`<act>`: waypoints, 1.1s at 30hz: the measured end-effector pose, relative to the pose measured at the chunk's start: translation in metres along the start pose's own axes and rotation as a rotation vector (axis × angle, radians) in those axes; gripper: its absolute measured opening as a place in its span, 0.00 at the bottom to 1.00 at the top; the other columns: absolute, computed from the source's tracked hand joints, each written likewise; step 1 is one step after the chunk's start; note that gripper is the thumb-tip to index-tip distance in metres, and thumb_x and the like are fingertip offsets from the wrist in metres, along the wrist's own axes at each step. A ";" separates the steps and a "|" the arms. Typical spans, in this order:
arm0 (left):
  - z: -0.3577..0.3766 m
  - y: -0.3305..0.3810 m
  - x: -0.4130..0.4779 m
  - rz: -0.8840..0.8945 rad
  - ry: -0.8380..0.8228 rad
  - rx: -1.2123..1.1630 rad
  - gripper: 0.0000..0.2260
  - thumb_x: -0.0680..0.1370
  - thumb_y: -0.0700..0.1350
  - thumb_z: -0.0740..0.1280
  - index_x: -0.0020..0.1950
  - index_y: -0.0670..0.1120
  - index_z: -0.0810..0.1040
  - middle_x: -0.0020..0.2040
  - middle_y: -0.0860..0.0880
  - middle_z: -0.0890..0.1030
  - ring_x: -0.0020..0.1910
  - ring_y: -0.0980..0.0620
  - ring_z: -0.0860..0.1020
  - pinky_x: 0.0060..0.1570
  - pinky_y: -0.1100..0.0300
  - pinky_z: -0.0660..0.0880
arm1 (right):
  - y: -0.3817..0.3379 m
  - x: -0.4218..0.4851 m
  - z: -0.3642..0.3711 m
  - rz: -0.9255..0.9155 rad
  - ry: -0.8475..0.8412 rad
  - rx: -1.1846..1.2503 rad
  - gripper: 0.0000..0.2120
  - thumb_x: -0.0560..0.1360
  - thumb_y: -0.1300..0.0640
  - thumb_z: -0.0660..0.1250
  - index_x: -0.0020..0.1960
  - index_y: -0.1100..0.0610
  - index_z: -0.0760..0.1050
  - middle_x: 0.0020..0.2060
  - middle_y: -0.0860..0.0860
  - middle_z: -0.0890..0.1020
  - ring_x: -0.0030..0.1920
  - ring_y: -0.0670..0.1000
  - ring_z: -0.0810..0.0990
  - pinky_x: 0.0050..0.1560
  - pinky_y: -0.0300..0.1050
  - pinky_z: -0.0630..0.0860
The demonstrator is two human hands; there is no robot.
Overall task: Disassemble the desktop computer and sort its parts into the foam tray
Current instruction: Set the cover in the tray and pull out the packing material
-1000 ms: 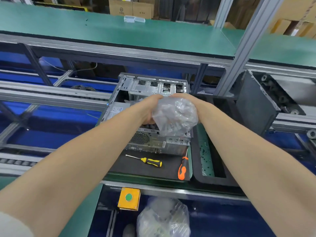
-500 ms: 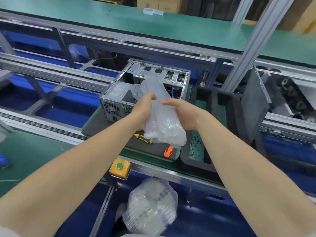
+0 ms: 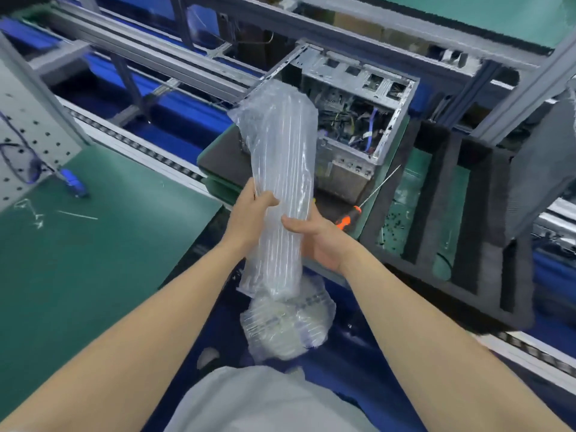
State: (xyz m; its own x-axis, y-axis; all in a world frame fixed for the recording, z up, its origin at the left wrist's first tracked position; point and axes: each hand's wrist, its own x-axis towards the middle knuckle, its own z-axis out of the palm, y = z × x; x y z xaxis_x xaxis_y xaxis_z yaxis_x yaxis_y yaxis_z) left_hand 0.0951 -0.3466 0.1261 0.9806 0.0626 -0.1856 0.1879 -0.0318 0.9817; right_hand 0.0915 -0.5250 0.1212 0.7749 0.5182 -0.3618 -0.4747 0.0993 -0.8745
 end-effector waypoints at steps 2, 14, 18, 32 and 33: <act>-0.023 -0.016 -0.015 -0.029 0.046 -0.014 0.14 0.71 0.48 0.66 0.55 0.54 0.79 0.56 0.51 0.83 0.59 0.43 0.81 0.66 0.33 0.72 | 0.016 0.009 0.020 0.029 -0.036 -0.018 0.38 0.79 0.59 0.73 0.80 0.39 0.57 0.72 0.52 0.76 0.71 0.60 0.76 0.71 0.70 0.70; -0.214 -0.088 -0.122 -0.278 0.576 0.075 0.21 0.76 0.56 0.67 0.66 0.51 0.69 0.55 0.46 0.81 0.54 0.46 0.81 0.58 0.46 0.77 | 0.106 0.108 0.206 0.313 -0.272 -0.186 0.38 0.72 0.54 0.80 0.74 0.44 0.62 0.67 0.52 0.81 0.64 0.59 0.82 0.65 0.71 0.75; -0.279 -0.105 -0.171 -0.398 0.816 0.163 0.25 0.73 0.60 0.65 0.63 0.50 0.61 0.55 0.48 0.79 0.50 0.47 0.79 0.54 0.45 0.77 | 0.140 0.132 0.289 0.367 -0.376 -0.345 0.42 0.66 0.46 0.83 0.68 0.42 0.58 0.62 0.52 0.84 0.58 0.57 0.86 0.60 0.63 0.80; -0.402 -0.154 -0.252 -0.401 1.104 0.298 0.30 0.78 0.53 0.69 0.79 0.55 0.63 0.73 0.47 0.72 0.72 0.46 0.71 0.68 0.47 0.71 | 0.227 0.152 0.458 0.120 -0.234 -0.704 0.27 0.74 0.36 0.73 0.65 0.46 0.66 0.50 0.48 0.78 0.46 0.43 0.77 0.39 0.37 0.69; -0.402 -0.155 -0.252 -0.394 1.074 0.381 0.29 0.78 0.52 0.69 0.77 0.58 0.64 0.76 0.48 0.69 0.74 0.46 0.68 0.72 0.44 0.67 | 0.230 0.153 0.460 0.107 -0.197 -0.723 0.23 0.77 0.38 0.71 0.62 0.47 0.66 0.47 0.47 0.78 0.44 0.44 0.77 0.37 0.37 0.67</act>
State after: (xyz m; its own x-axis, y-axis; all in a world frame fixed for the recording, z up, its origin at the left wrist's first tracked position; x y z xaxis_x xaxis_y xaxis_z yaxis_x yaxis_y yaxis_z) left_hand -0.2033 0.0434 0.0377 0.3396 0.9266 -0.1617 0.6454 -0.1045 0.7566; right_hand -0.0914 -0.0324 0.0130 0.6192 0.6425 -0.4514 -0.0988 -0.5066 -0.8565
